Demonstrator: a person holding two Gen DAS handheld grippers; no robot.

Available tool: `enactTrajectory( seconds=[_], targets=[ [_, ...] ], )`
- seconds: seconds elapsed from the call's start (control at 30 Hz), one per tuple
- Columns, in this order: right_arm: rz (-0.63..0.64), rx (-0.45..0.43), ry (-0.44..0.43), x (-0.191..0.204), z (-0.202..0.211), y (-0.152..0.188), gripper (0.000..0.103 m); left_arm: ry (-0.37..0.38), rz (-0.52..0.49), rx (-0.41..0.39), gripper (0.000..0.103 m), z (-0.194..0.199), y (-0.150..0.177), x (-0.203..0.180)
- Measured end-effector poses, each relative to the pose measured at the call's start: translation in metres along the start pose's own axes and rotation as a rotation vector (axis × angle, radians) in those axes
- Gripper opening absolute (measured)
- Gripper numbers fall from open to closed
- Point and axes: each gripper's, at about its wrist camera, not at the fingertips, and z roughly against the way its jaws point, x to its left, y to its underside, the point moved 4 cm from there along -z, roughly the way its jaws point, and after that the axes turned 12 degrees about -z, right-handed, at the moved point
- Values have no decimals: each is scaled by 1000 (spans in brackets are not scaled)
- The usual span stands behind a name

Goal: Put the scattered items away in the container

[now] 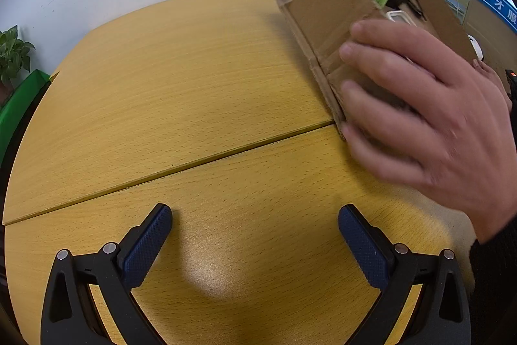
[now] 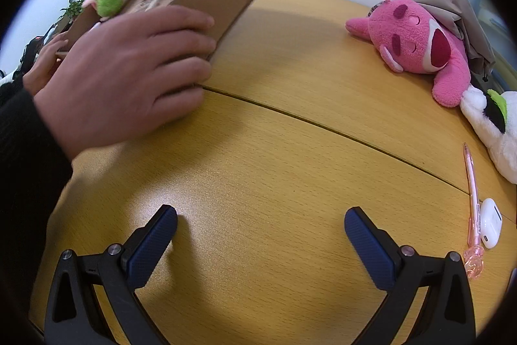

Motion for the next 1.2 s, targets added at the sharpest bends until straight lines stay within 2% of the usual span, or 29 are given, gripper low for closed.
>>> enactTrajectory(
  seconds=[1.2],
  targets=[
    [-1, 0, 1, -2, -4, -1, 103, 0, 1, 0, 103, 18, -20, 8]
  ],
)
